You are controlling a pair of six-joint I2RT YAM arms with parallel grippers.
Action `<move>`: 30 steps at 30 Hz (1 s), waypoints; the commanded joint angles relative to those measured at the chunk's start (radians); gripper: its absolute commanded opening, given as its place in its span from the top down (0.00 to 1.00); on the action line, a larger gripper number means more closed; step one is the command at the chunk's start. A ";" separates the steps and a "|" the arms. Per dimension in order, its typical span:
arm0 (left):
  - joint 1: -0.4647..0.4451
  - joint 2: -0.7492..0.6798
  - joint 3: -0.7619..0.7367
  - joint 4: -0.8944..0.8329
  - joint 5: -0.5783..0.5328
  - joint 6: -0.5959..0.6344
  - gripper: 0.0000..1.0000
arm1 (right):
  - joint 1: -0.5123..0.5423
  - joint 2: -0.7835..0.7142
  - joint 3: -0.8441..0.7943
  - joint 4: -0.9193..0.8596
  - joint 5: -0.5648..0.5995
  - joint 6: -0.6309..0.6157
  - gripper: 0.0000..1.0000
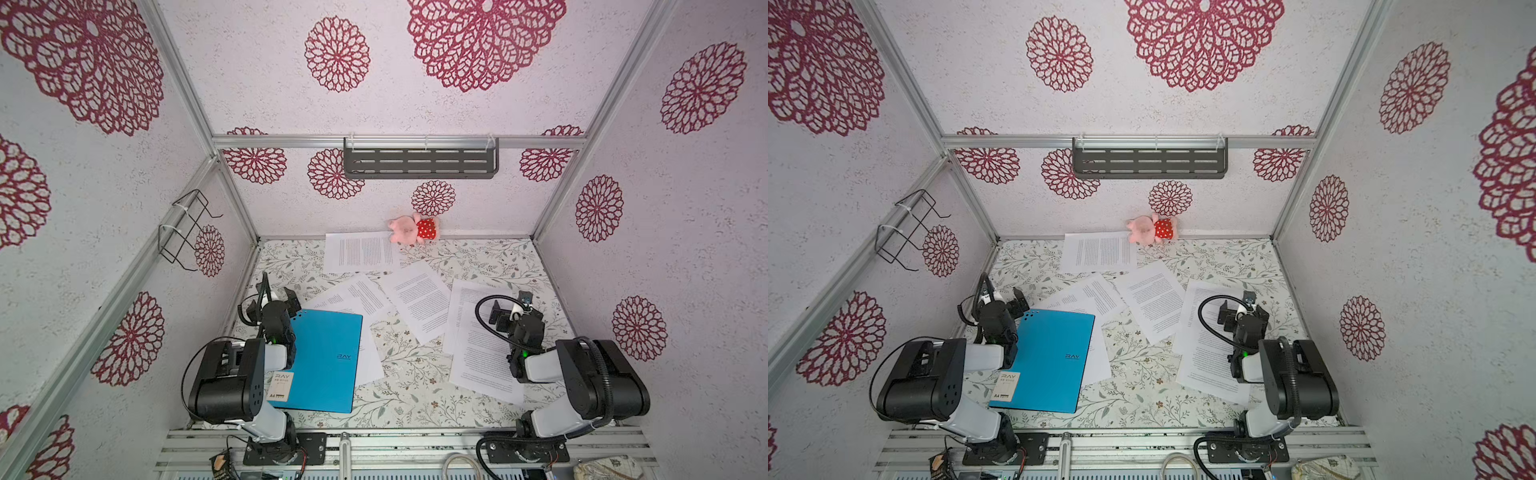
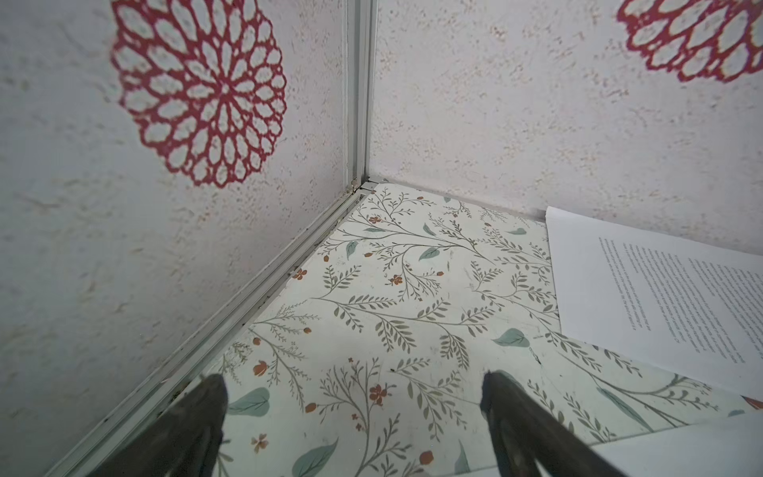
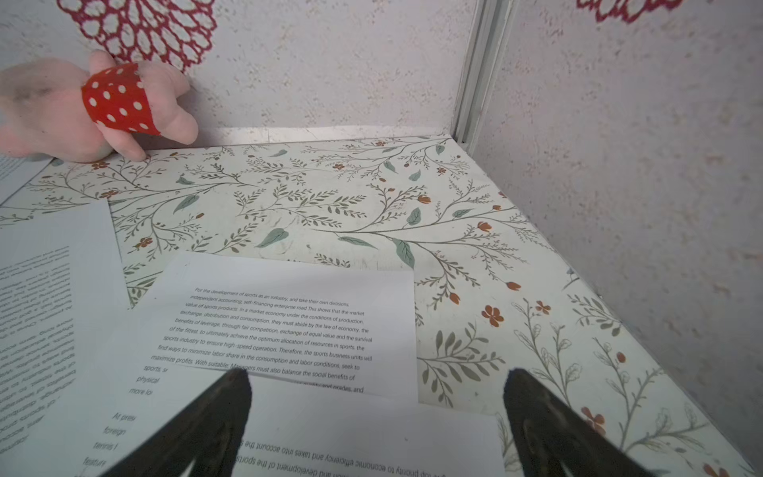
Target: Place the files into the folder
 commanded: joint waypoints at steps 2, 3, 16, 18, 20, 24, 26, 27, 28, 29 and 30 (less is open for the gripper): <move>0.004 -0.011 -0.006 0.010 0.006 0.013 0.01 | 0.000 -0.011 0.003 0.047 -0.003 -0.003 0.01; 0.003 -0.011 -0.007 0.009 0.007 0.014 0.01 | 0.000 -0.011 0.003 0.043 -0.006 -0.002 0.01; 0.003 -0.011 -0.007 0.009 0.006 0.013 0.01 | 0.003 -0.010 0.004 0.044 0.001 -0.006 0.01; 0.003 -0.008 -0.005 0.009 0.006 0.013 0.01 | 0.004 -0.010 0.005 0.043 -0.001 -0.006 0.01; 0.003 -0.009 -0.006 0.009 0.006 0.013 0.01 | 0.003 -0.010 0.004 0.043 -0.002 -0.005 0.01; 0.003 -0.010 -0.005 0.008 0.006 0.013 0.01 | 0.003 -0.010 0.005 0.042 -0.003 -0.003 0.01; 0.004 -0.011 -0.005 0.009 0.006 0.012 0.01 | 0.003 -0.010 0.004 0.042 -0.002 -0.003 0.01; 0.006 -0.013 -0.005 0.004 0.007 0.006 0.01 | 0.003 -0.010 0.005 0.042 -0.002 -0.003 0.01; 0.012 -0.014 -0.004 -0.002 0.012 0.001 0.01 | 0.003 -0.010 0.004 0.042 -0.002 -0.002 0.01; 0.012 -0.013 -0.003 -0.001 0.012 0.001 0.01 | 0.003 -0.010 0.005 0.042 -0.004 -0.003 0.01; 0.012 -0.012 -0.002 -0.003 0.011 0.002 0.01 | 0.003 -0.010 0.005 0.042 -0.004 -0.002 0.01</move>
